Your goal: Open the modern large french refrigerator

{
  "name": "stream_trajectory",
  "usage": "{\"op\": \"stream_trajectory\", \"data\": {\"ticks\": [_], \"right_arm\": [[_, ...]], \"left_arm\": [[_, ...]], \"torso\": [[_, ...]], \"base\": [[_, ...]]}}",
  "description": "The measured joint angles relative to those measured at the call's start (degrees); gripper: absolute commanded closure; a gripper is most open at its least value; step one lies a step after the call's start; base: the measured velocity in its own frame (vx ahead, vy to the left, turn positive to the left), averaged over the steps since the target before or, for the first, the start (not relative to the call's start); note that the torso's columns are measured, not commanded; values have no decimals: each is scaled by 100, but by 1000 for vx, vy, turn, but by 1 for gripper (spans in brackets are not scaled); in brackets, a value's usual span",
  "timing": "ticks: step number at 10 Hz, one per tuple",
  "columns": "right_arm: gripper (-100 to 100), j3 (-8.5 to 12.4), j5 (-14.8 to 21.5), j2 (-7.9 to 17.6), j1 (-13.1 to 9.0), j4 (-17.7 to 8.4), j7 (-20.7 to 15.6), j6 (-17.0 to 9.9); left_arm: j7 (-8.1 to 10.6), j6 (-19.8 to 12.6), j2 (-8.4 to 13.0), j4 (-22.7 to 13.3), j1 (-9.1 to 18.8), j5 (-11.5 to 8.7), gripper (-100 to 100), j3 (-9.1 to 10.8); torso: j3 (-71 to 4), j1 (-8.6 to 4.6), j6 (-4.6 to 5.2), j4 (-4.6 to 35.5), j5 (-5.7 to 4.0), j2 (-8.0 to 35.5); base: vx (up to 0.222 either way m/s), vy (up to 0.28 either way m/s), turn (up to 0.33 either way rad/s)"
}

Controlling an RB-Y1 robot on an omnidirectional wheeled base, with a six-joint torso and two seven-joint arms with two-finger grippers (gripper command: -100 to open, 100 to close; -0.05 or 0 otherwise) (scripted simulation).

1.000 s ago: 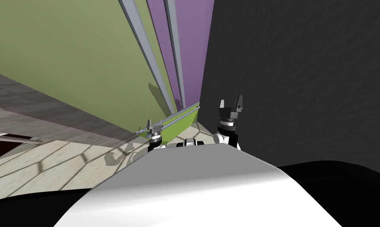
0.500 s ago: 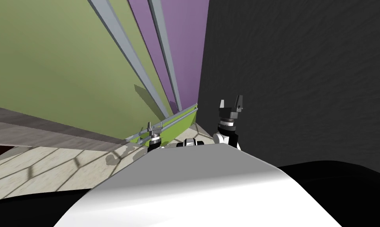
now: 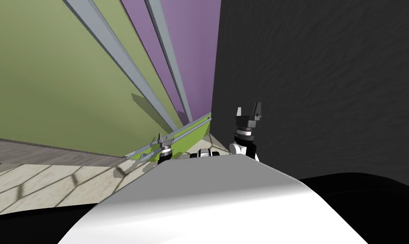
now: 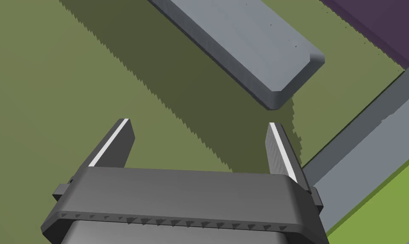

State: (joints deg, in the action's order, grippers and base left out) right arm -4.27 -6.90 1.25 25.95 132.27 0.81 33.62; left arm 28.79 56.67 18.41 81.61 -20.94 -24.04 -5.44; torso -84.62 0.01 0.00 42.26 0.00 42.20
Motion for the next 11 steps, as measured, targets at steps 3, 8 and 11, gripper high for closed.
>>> {"op": "stream_trajectory", "data": {"ticks": [3,8,11], "right_arm": [[0,0,0,0,0,0,0,0],[0,0,0,0,-1,0,0,0],[0,0,0,0,-1,0,0,0]], "left_arm": [[198,239,189,-499,95,-167,-100,-24],[403,452,476,-944,166,-348,-100,-44],[485,198,702,-723,169,-470,-100,79]], "torso": [[7,-2,0,3,-1,11],[13,9,0,6,2,23],[3,-3,0,1,-1,6]], "base": [[114,-111,-3],[68,-54,1],[38,-36,8]]}}
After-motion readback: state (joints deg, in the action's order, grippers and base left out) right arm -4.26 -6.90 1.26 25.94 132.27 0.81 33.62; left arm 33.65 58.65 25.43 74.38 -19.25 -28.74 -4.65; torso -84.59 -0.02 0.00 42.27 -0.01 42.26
